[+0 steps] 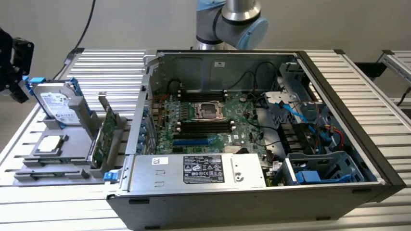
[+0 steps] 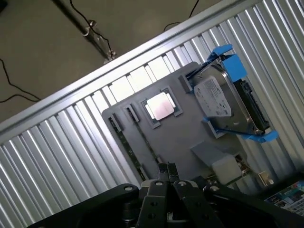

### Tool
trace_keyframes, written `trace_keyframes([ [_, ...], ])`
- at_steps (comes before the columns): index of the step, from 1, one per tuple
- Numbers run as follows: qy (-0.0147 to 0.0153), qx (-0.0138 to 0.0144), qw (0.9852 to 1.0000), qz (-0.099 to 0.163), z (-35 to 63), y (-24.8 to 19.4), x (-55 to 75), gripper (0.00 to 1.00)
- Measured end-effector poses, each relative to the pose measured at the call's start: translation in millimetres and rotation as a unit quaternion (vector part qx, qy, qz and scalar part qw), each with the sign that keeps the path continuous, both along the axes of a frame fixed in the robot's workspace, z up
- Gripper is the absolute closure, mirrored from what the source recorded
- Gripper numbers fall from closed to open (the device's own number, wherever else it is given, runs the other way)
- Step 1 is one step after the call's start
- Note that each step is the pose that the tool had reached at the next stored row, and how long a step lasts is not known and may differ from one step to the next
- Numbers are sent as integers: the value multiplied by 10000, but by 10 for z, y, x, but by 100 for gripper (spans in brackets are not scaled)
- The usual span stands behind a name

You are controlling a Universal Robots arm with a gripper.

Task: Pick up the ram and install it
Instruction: 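Pick up the ram and move it above insertion slot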

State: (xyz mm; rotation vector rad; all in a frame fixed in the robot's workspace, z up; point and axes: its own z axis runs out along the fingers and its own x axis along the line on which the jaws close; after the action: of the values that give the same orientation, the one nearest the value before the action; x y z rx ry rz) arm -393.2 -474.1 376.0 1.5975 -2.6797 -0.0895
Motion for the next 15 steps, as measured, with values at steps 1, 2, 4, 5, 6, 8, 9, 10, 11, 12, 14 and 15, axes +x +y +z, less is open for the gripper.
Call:
trace_keyframes([
  [1, 0, 0, 10000, 92, -2, 0, 0, 89],
  [2, 0, 0, 9998, 177, -4, 0, 0, 89],
  [4, 0, 0, 9993, 365, -7, 0, 0, 89],
  [5, 0, 0, 9990, 450, -9, 0, 0, 89],
  [6, 0, 0, 9985, 539, -10, 0, 0, 89],
  [8, 0, 0, 9974, 727, -12, 0, 0, 89],
  [9, 0, 0, 9967, 816, -12, 0, 0, 89],
  [10, 0, 0, 9959, 906, -13, 0, 0, 89],
  [11, 0, -1, 9950, 996, -14, 0, 0, 89],
  [12, 1, -1, 9941, 1085, -14, 0, 0, 89],
  [14, 1, -2, 9919, 1267, -15, 0, 0, 89],
  [15, 1, -2, 9908, 1356, -16, 0, 0, 89],
])
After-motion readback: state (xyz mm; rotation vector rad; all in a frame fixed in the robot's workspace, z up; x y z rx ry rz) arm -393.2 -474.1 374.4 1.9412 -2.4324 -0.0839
